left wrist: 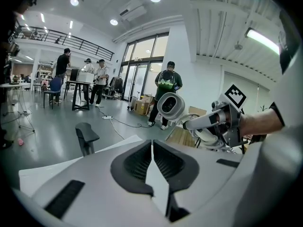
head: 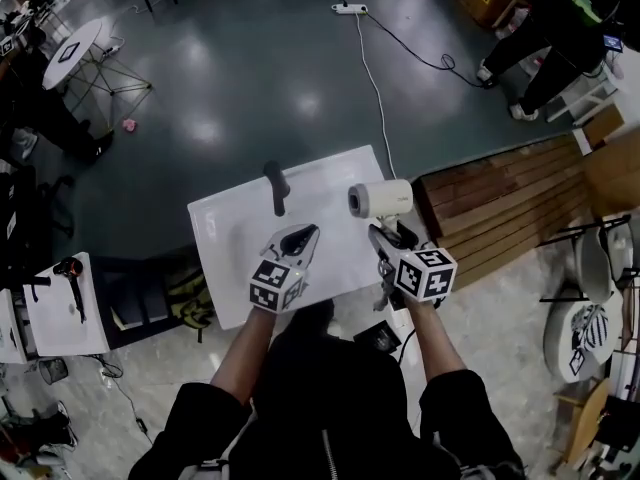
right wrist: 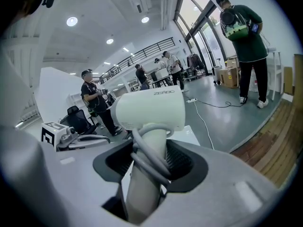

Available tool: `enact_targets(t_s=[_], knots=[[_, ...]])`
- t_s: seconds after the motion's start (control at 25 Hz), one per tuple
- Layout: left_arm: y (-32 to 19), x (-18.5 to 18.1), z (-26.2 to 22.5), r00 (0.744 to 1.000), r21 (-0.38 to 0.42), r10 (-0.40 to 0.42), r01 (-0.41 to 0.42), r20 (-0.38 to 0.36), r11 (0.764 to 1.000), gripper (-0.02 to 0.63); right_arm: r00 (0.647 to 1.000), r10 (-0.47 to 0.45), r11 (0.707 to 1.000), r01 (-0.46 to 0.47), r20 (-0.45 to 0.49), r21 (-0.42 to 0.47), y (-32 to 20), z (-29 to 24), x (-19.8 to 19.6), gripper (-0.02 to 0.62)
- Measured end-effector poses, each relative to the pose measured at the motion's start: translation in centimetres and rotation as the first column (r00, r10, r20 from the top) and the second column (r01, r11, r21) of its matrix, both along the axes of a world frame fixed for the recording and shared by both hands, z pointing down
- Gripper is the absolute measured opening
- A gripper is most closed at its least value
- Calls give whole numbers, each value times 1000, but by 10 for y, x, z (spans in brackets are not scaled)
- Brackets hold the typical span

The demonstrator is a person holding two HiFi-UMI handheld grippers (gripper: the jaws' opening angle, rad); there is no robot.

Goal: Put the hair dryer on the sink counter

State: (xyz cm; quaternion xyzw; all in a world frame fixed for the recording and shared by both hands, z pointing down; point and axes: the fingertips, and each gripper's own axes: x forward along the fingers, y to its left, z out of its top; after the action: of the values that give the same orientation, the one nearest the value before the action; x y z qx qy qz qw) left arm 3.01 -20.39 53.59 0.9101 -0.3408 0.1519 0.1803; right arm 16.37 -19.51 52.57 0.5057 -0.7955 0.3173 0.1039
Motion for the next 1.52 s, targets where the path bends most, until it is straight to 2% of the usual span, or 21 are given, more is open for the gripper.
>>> enact_targets(t_s=[0.52, 1.52], knots=[[-10, 1, 12, 1000, -18, 0, 0, 0, 1000, 11, 999, -28, 999, 27, -30, -20, -16, 12, 0, 204], [-30, 3, 44, 1000, -114, 9, -7, 14, 993, 11, 994, -75, 994, 68, -84, -82, -65, 43, 6, 202]])
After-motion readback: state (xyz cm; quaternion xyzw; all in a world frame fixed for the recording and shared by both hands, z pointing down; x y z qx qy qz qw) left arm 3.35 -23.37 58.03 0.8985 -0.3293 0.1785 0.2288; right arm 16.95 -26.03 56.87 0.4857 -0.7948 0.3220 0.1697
